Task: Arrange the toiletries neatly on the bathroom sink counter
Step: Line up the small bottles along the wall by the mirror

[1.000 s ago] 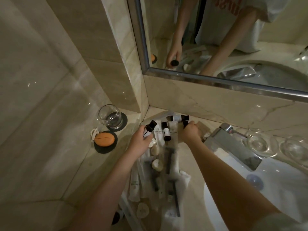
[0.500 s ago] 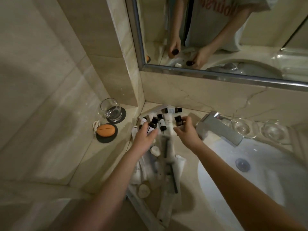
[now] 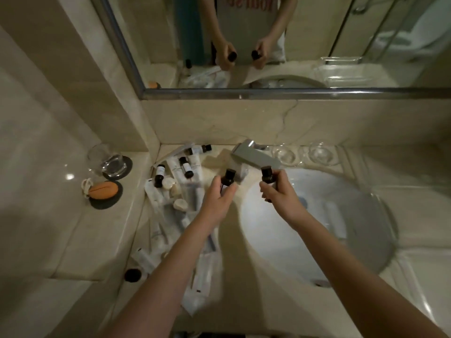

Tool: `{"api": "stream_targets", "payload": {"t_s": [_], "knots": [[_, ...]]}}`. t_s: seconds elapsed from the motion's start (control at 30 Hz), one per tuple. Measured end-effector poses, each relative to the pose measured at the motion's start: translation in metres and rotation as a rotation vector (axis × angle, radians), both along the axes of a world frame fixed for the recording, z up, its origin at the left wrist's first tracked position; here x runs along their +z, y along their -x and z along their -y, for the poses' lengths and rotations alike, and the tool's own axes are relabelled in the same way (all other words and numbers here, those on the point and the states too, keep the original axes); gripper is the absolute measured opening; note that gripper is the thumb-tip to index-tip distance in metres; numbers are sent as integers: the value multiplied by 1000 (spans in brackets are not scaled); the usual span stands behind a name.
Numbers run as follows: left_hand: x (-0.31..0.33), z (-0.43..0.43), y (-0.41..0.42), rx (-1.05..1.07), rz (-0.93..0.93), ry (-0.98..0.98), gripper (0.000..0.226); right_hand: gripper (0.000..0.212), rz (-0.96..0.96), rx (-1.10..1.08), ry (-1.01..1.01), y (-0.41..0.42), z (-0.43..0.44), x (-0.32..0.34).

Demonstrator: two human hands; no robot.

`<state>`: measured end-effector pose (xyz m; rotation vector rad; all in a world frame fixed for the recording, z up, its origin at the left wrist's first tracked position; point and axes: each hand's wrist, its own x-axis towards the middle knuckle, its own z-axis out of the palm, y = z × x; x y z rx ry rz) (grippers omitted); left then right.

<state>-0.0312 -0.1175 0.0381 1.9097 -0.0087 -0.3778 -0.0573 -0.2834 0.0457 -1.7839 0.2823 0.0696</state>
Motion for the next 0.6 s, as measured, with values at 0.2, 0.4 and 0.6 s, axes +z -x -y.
{"api": "stream_targets", "payload": {"t_s": [0.2, 0.4, 0.6], "knots": [[8, 85, 9, -26, 41, -16, 22, 14, 42, -114, 49, 19, 86, -1], [10, 180, 7, -155, 102, -70, 10, 26, 72, -209, 59, 26, 179, 1], [5, 266, -17, -216, 120, -152, 24, 30, 50, -293, 136, 16, 278, -9]]}}
